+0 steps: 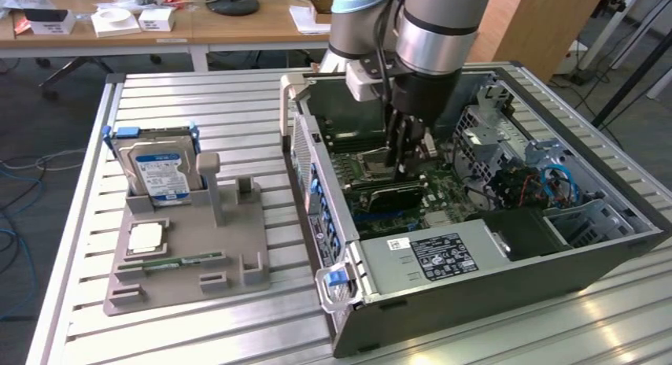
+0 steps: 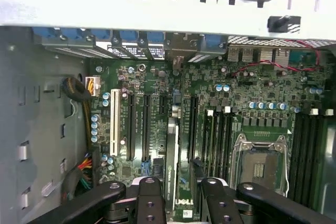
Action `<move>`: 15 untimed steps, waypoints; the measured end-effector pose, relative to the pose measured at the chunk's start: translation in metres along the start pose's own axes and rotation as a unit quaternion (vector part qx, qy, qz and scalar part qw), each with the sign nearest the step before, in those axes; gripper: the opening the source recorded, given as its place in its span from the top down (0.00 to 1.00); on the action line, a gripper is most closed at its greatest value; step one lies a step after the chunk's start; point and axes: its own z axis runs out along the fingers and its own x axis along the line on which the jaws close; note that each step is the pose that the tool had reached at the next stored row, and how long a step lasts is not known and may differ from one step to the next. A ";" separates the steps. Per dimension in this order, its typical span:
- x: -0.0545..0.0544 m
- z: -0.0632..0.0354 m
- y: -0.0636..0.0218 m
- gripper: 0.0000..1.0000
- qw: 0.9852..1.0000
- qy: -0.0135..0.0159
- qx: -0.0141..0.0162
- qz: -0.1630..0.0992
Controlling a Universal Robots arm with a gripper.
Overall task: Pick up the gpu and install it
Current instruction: 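Insert the gpu into the slot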
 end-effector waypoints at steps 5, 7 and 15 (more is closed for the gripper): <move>0.000 -0.0085 -0.0006 0.66 1.000 0.000 0.000 0.001; 0.000 -0.0092 -0.0007 0.66 1.000 0.000 0.000 0.001; 0.000 -0.0090 -0.0094 0.66 1.000 0.000 -0.001 0.002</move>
